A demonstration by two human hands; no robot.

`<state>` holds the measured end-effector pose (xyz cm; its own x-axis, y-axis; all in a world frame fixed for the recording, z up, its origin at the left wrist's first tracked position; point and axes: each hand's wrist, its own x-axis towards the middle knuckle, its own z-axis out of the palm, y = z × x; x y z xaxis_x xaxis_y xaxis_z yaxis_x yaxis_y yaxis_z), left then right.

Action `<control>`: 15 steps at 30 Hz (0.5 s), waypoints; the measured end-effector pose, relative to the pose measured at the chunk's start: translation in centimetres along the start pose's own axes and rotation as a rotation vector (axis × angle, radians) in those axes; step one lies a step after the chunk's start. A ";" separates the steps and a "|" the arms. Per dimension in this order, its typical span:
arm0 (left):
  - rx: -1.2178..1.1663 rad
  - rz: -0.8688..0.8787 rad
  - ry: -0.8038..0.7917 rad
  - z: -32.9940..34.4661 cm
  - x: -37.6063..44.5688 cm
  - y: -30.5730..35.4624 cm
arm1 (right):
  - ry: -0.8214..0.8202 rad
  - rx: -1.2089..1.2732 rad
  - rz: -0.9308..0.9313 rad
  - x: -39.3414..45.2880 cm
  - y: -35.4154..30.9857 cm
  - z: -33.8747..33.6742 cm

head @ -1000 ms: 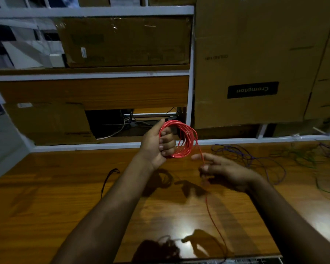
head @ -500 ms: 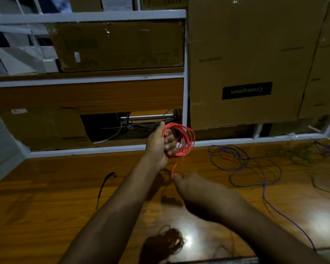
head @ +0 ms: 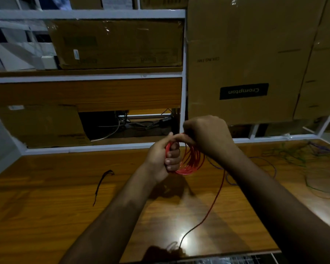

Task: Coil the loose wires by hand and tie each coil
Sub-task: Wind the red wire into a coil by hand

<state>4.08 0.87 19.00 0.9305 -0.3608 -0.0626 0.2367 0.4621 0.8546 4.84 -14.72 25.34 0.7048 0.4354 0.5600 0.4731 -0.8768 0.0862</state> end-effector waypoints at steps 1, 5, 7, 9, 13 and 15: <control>-0.026 -0.018 -0.018 -0.2 -0.2 0.1 | -0.019 0.070 0.038 0.0 0.5 0.4; -0.050 -0.043 -0.081 -0.7 -0.8 0.5 | -0.210 0.761 0.178 -0.7 1.7 1.8; -0.112 -0.014 -0.108 -1.2 -1.0 0.6 | -0.369 1.141 0.264 -1.8 2.8 2.5; -0.212 0.033 -0.099 -1.9 -1.2 0.7 | -0.460 1.313 0.319 -3.8 4.5 3.7; -0.326 0.120 -0.021 -3.7 -1.3 1.1 | -0.516 1.570 0.540 -8.8 6.5 6.7; -0.306 0.132 0.050 -4.4 -1.2 0.9 | -0.507 1.564 0.602 -10.9 5.5 7.8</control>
<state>4.37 5.25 17.59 0.9694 -0.2455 0.0067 0.1794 0.7264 0.6634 3.90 -22.69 13.26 0.8946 0.4346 -0.1040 -0.0891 -0.0547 -0.9945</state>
